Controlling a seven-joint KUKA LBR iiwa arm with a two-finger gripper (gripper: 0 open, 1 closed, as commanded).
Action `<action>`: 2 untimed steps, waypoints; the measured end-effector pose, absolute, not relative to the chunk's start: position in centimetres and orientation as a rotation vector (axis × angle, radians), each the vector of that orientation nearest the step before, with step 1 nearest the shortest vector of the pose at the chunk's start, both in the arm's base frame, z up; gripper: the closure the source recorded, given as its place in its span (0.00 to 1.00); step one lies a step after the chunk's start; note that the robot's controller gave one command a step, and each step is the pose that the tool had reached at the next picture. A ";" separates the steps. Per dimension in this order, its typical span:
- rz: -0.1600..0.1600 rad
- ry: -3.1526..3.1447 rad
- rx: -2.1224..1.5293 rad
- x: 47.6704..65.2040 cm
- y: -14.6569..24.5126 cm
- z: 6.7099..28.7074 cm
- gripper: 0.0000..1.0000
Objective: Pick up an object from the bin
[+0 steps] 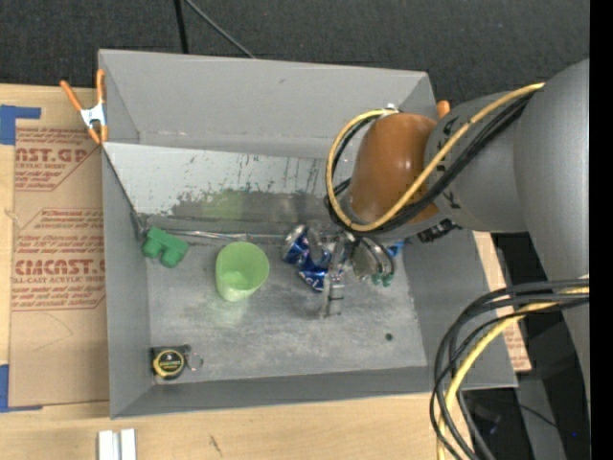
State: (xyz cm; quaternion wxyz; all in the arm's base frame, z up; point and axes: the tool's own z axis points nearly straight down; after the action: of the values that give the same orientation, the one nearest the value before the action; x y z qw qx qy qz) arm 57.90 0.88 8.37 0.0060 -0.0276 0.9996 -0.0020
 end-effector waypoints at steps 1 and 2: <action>0.002 3.132 0.193 58.1 -0.3 10.0 0.00; 0.000 3.136 0.147 58.7 1.3 10.0 0.00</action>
Offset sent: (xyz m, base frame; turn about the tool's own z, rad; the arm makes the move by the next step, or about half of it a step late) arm 0.0011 -0.0126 0.0163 0.1798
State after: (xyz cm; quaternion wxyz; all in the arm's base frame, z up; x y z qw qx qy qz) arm 58.65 1.29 10.03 0.0010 0.0470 0.9989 0.0001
